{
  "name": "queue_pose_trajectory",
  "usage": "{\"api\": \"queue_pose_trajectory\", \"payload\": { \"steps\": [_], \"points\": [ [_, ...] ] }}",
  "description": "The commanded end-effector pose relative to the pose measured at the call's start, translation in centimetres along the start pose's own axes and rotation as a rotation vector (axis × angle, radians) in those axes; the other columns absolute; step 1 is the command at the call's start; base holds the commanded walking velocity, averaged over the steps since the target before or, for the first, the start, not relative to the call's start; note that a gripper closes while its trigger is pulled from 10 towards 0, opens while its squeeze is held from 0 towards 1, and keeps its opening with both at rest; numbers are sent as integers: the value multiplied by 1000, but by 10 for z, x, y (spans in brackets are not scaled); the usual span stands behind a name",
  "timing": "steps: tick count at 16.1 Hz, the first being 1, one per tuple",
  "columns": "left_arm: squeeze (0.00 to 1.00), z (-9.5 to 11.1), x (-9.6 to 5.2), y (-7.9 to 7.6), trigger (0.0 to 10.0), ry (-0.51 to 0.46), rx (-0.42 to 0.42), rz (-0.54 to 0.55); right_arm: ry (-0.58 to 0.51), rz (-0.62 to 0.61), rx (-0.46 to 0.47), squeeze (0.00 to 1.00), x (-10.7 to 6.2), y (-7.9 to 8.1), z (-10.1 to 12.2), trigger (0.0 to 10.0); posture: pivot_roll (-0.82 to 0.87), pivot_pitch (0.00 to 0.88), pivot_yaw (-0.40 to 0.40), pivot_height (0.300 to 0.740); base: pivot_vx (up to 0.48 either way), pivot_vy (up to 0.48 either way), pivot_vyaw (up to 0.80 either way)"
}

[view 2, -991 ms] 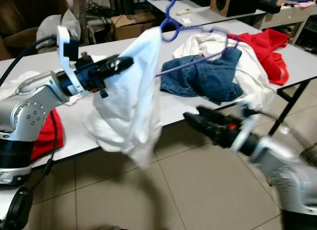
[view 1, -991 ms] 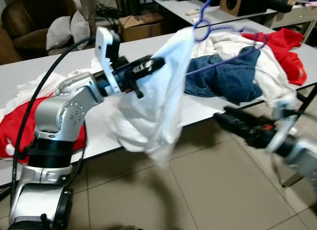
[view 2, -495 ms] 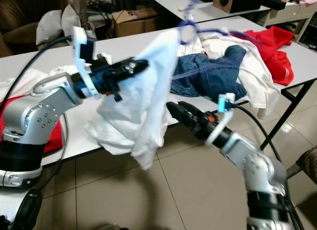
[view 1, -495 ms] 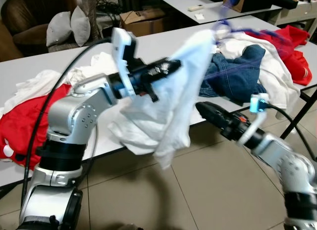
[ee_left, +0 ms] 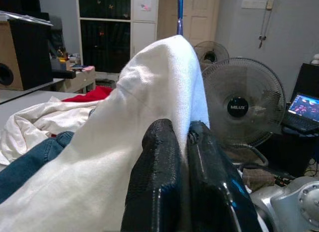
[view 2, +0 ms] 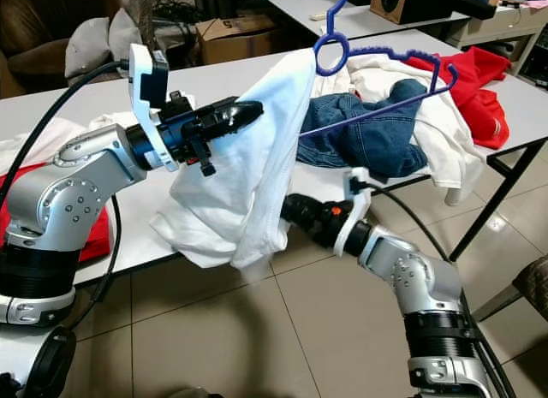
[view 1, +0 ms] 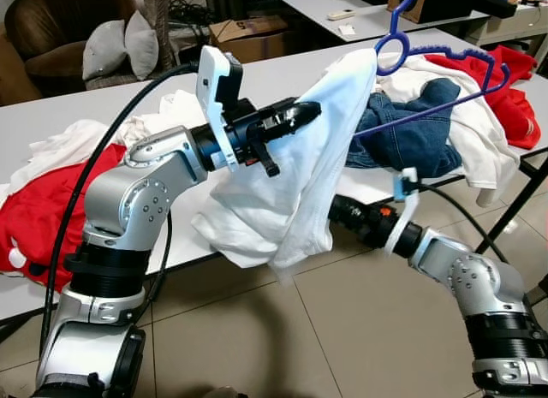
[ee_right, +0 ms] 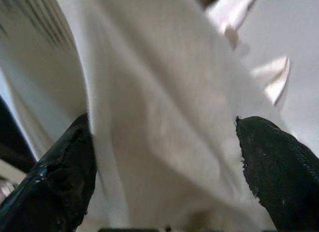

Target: Hang hanger

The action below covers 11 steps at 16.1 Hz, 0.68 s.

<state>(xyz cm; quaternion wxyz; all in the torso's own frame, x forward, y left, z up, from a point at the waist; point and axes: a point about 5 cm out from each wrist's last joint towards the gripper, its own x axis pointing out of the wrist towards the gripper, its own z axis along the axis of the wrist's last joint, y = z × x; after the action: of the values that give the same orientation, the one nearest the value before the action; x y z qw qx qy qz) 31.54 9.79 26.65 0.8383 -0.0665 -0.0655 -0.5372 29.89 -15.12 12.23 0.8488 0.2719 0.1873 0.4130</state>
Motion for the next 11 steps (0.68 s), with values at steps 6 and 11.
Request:
{"api": "queue_pose_trajectory", "payload": {
  "steps": [6,11],
  "points": [
    [0,20,0,2,0,-37,73,7,232,-81,-11,0,-3,-12,-27,0,-52,0,56,740,0,0,0],
    [0,21,-7,6,0,-23,96,20,310,-250,-14,0,-30,-34,-45,0,-56,0,56,740,0,0,0]
  ]
}}
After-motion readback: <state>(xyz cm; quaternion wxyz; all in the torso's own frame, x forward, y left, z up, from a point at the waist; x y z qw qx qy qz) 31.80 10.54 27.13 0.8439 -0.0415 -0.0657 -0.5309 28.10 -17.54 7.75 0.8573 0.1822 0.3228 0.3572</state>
